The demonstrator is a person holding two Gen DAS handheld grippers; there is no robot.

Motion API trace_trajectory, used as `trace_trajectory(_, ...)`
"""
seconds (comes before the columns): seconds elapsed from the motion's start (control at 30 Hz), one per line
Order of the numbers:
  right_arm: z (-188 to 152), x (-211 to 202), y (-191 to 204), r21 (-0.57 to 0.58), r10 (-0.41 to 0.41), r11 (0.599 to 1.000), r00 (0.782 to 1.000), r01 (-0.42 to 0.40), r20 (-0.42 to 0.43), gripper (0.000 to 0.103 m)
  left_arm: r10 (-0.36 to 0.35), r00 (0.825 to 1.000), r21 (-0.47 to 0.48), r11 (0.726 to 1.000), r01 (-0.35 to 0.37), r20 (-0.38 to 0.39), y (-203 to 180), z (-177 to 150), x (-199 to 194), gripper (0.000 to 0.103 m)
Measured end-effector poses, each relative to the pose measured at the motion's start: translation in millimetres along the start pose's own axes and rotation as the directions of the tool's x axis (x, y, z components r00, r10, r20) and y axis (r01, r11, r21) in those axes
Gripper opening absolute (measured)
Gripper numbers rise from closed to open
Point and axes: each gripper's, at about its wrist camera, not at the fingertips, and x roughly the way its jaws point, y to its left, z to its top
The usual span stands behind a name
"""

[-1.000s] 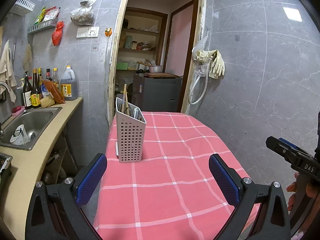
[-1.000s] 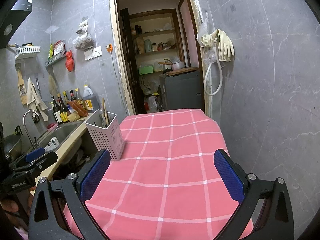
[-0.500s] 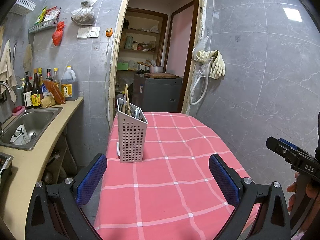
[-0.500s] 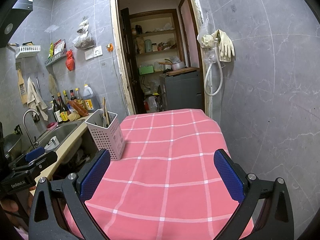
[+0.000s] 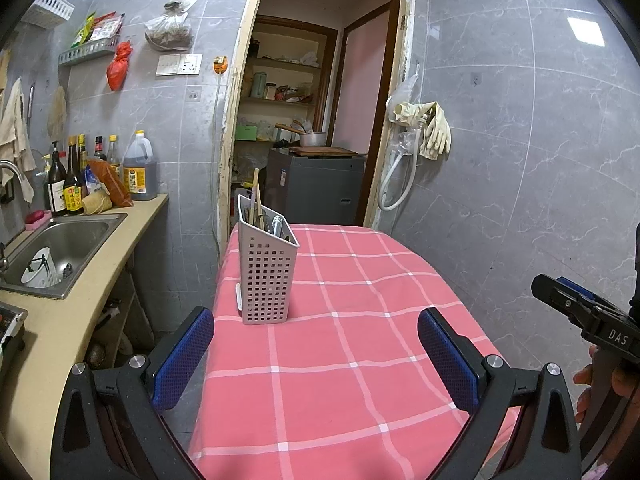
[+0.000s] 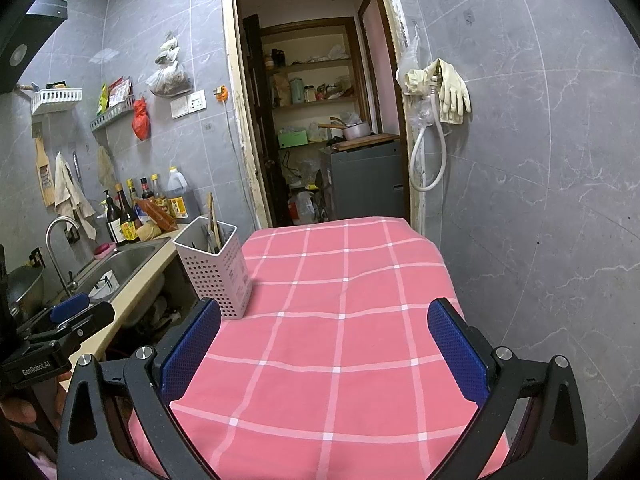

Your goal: Organize utensils

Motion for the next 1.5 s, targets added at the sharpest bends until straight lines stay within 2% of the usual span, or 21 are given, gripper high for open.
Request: trace_trajectory(1.5,-2.8,2.0,-0.9,0.002,-0.004,1.0,1.0,0.004,-0.01,0.102,0.0,1.0,-0.009,1.0,0.0,-0.011,-2.0,-9.7,-2.1,0.102)
